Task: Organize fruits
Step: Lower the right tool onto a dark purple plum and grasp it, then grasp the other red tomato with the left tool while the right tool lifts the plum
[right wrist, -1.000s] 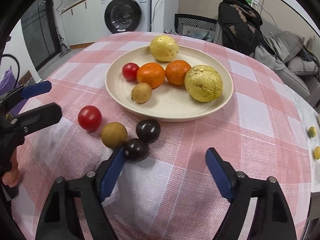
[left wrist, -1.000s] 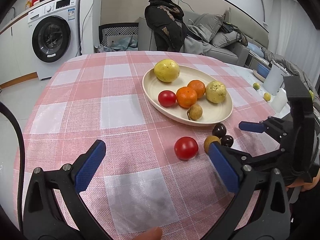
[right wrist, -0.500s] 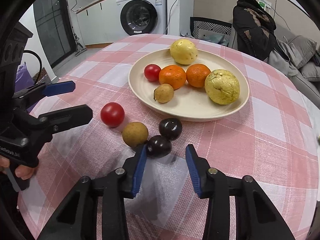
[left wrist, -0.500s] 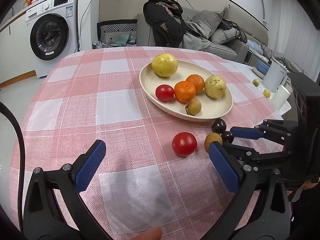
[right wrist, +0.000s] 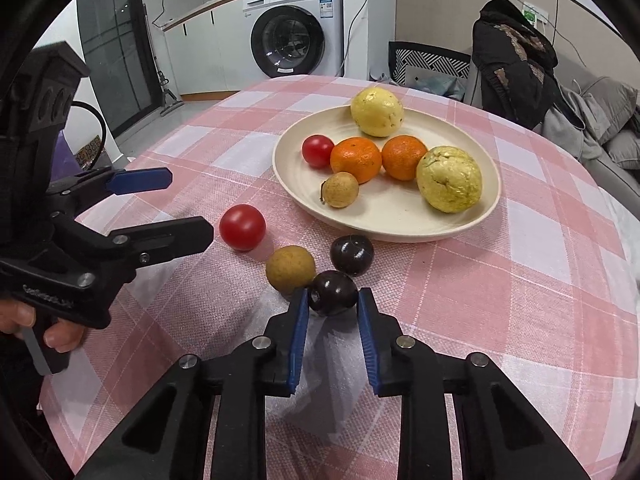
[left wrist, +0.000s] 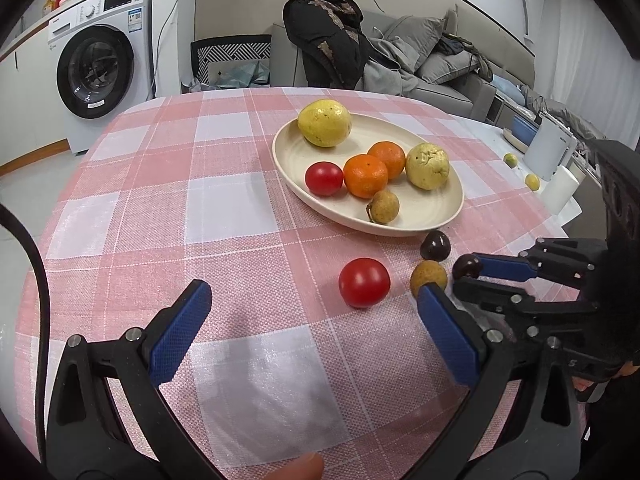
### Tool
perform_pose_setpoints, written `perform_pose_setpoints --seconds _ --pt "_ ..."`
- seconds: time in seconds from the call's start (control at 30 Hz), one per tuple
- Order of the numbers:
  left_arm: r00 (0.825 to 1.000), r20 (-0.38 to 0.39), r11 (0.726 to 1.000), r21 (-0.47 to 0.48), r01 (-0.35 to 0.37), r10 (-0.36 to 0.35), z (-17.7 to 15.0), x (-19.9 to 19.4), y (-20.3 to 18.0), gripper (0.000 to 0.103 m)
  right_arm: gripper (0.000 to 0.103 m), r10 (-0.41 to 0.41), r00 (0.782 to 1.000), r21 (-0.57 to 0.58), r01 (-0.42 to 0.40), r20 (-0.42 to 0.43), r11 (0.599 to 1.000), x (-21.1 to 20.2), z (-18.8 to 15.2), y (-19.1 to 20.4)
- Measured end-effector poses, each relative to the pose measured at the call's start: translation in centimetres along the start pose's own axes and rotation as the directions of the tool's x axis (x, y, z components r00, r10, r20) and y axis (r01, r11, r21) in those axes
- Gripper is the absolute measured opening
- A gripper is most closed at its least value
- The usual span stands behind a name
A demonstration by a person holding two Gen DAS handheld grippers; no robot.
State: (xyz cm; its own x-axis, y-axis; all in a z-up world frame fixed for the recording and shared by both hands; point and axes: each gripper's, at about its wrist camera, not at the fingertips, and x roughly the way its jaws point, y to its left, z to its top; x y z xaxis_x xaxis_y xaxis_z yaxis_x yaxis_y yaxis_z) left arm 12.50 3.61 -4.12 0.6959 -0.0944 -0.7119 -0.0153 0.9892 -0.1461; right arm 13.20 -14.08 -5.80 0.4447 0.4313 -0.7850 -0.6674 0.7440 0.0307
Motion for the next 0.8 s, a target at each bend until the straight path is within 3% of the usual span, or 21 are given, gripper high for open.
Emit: perform_pose_setpoints --seconds 0.27,0.5,0.7,0.8 --pt "0.999 -0.042 1.0 -0.005 0.011 -0.011 -0.1 1.5 -0.6 0.101 0.026 0.008 0.996 0.043 -0.012 0.085 0.999 -2.5 -0.1 -1.2" --pt "0.996 -0.086 1.0 0.014 0.006 -0.005 1.1 3.3 -1.5 0.075 0.026 -0.001 0.995 0.052 -0.005 0.102 0.999 -2.9 0.2 -1.7" --pt "0.996 -0.086 0.999 0.034 0.007 -0.004 1.2 3.4 -2.0 0.074 0.026 -0.012 0.994 0.064 0.005 0.108 0.998 -3.2 0.1 -2.3" --pt "0.994 -0.105 0.999 0.036 0.0 0.003 0.9 3.9 -1.9 0.066 0.026 -0.011 0.994 0.071 0.003 0.11 0.997 -3.2 0.1 -2.5"
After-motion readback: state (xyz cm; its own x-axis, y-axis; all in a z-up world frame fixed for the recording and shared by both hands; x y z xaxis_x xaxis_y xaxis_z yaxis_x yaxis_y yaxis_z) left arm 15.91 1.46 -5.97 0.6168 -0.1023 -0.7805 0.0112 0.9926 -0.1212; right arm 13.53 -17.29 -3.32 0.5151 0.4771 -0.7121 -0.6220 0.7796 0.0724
